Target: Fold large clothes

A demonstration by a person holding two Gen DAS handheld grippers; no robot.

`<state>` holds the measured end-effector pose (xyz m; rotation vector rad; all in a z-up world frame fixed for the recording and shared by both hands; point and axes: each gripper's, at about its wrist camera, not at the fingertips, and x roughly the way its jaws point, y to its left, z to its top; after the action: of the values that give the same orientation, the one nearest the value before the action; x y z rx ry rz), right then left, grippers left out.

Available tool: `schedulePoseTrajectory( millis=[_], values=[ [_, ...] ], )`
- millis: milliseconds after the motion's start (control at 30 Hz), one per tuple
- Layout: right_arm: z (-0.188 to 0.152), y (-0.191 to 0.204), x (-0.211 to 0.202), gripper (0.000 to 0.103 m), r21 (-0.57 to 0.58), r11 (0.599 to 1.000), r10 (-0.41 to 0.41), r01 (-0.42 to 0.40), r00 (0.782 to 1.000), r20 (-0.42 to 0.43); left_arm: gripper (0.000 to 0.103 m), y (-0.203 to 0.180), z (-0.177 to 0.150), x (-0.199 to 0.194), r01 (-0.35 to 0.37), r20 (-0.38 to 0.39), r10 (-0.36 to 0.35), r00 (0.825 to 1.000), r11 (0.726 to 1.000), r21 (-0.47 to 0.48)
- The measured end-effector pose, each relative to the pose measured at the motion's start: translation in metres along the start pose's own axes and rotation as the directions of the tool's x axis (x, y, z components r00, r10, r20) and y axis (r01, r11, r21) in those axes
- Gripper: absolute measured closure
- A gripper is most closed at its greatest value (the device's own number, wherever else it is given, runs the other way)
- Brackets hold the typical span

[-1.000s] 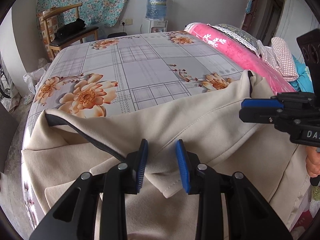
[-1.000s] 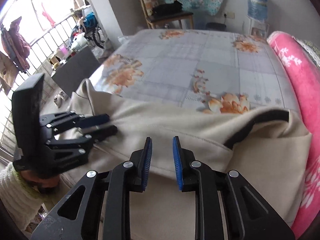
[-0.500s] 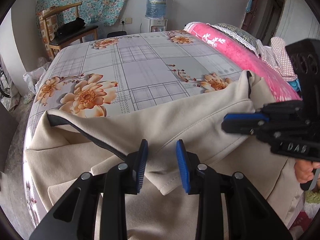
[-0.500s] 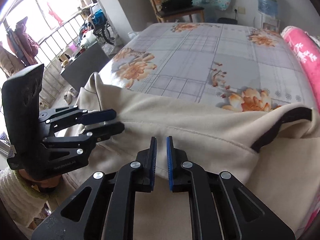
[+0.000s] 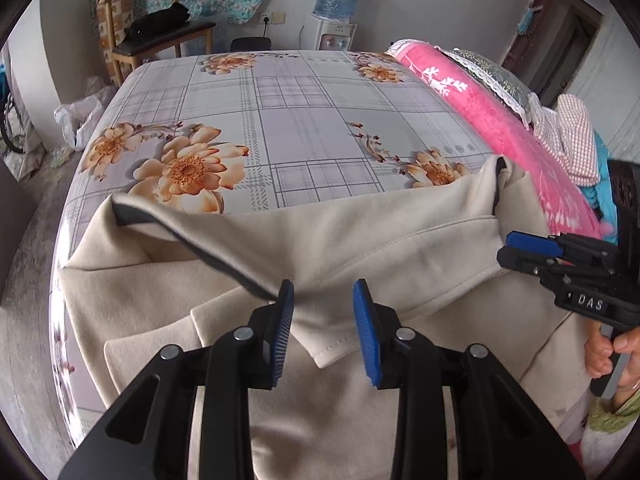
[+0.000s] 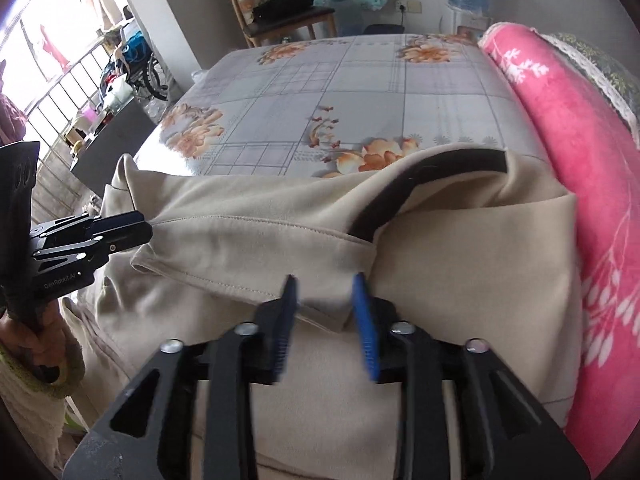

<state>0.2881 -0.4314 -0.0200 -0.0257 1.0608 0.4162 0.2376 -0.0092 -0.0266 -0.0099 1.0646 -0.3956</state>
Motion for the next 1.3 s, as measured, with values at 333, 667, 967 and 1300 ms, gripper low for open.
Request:
schedulePoseTrajectory(
  millis=[333, 667, 967, 1300],
  values=[
    [-0.05, 0.041, -0.075, 0.028, -0.093, 0.994, 0.064, -0.059, 0.997, 0.05, 0.054, 0.03, -0.064, -0.103, -0.023, 0.079, 0.036, 0.996, 0.986, -0.167],
    [-0.107, 0.079, -0.068, 0.025, -0.083, 0.99, 0.113, -0.117, 0.993, -0.045, 0.054, 0.072, -0.178, -0.126, -0.087, 0.057, 0.11, 0.992, 0.947, -0.309],
    [-0.135, 0.1, -0.046, 0.025, -0.087, 0.992, 0.088, -0.094, 0.994, -0.07, 0.058, 0.088, -0.197, -0.121, -0.097, 0.119, 0.141, 0.983, 0.944, -0.316],
    [-0.143, 0.1, -0.032, 0.025, -0.077, 0.995, 0.058, -0.064, 0.996, -0.071, 0.063, 0.1, -0.199, -0.098, -0.033, 0.065, 0.058, 0.996, 0.939, -0.343]
  ],
)
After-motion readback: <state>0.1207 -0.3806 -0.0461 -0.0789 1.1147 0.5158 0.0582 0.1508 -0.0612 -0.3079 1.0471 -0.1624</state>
